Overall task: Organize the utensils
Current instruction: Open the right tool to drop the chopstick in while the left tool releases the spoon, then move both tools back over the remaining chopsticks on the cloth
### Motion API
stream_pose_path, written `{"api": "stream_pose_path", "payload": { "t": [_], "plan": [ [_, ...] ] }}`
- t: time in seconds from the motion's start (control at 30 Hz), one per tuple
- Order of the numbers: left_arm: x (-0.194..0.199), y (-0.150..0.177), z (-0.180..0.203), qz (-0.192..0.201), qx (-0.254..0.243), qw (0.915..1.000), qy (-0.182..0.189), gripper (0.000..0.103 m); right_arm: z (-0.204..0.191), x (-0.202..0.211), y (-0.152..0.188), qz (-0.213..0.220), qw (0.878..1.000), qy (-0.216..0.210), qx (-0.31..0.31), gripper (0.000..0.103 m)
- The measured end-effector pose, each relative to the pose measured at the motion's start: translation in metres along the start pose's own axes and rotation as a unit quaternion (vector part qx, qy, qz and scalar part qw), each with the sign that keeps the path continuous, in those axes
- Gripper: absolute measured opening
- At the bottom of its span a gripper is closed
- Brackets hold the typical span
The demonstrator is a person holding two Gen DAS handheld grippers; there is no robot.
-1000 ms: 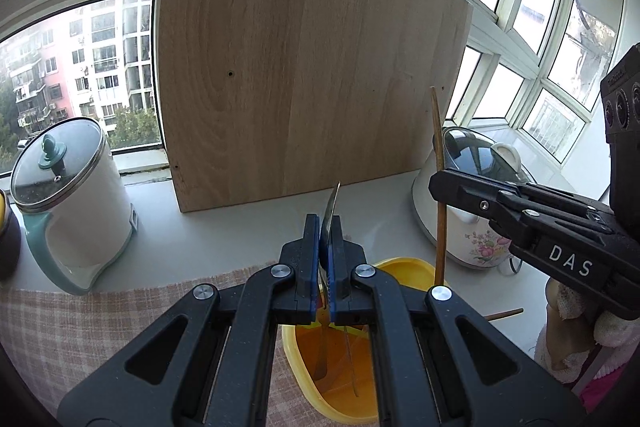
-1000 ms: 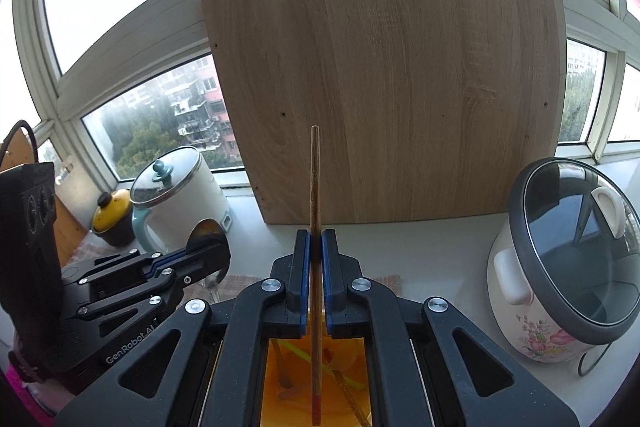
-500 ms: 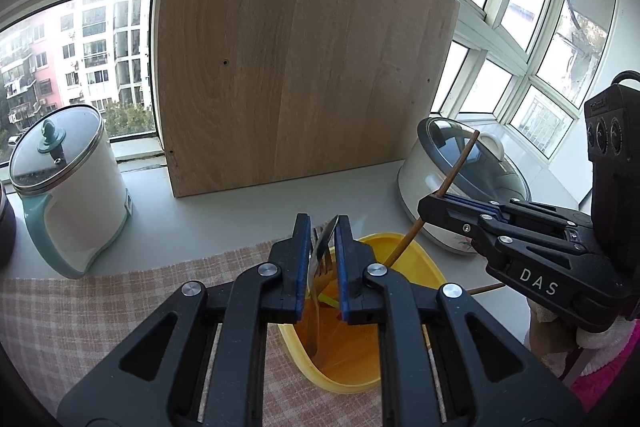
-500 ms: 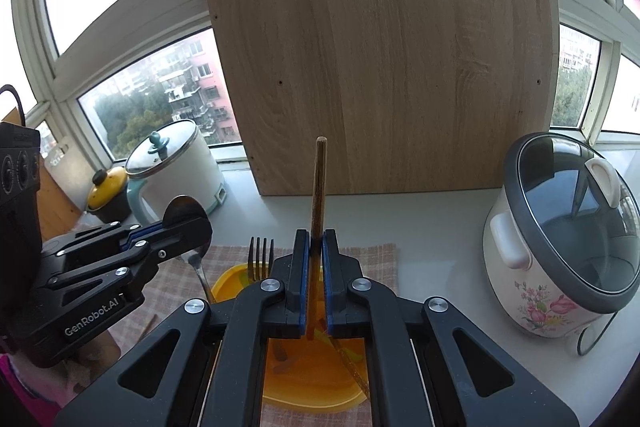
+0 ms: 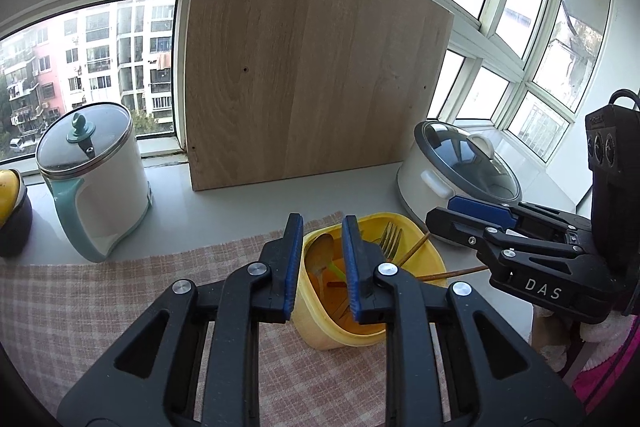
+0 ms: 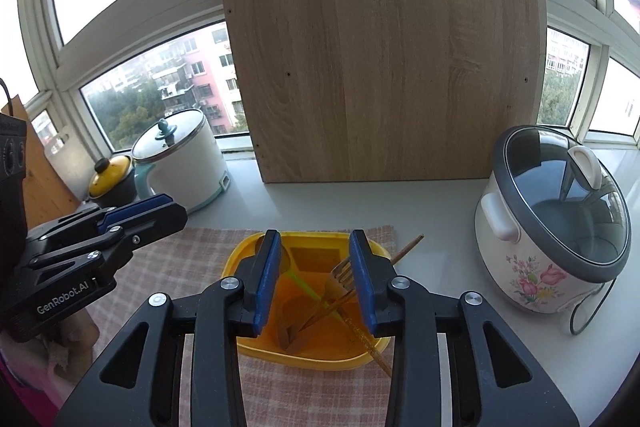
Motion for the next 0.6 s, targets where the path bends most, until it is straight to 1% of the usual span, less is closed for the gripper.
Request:
{"api": "stream_pose_path", "payload": {
  "t": [0.07, 0.13, 0.2, 0.3, 0.4, 0.6],
  "plan": [
    [0.009, 0.001, -0.002, 0.004, -0.001, 1.0, -0.001, 0.018, -0.007, 0.006, 0.001, 0.002, 1.0, 0.001, 0.005, 0.034],
    [0.018, 0.002, -0.006, 0.005, -0.001, 1.0, -0.001, 0.018, -0.015, 0.011, 0.002, 0.006, 1.0, 0.002, 0.01, 0.042],
    [0.027, 0.002, -0.009, 0.007, -0.004, 1.0, -0.002, 0.018, -0.023, 0.018, 0.003, 0.013, 1.0, 0.005, 0.017, 0.048],
    [0.041, 0.004, -0.015, 0.009, -0.006, 0.9999, -0.006, 0.018, -0.036, 0.024, 0.004, 0.017, 1.0, 0.001, 0.021, 0.052],
    [0.057, 0.006, -0.023, 0.012, -0.011, 0.9998, -0.014, 0.018, -0.048, 0.027, 0.006, 0.018, 1.0, -0.002, 0.022, 0.063],
    [0.085, 0.013, -0.041, 0.012, -0.019, 0.9992, -0.034, 0.019, -0.069, 0.032, 0.014, 0.019, 0.999, -0.008, 0.03, 0.065]
  ]
}}
Point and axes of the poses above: each gripper's, at about its wrist camera, not at the fingertips, and x roughly against the way its jaws point, z to its right, y to its underside, the point moved 1 cm from there along -x, roughly the way its jaws point, and after that the axes turned 15 degrees about z, right-handed, at the moved point
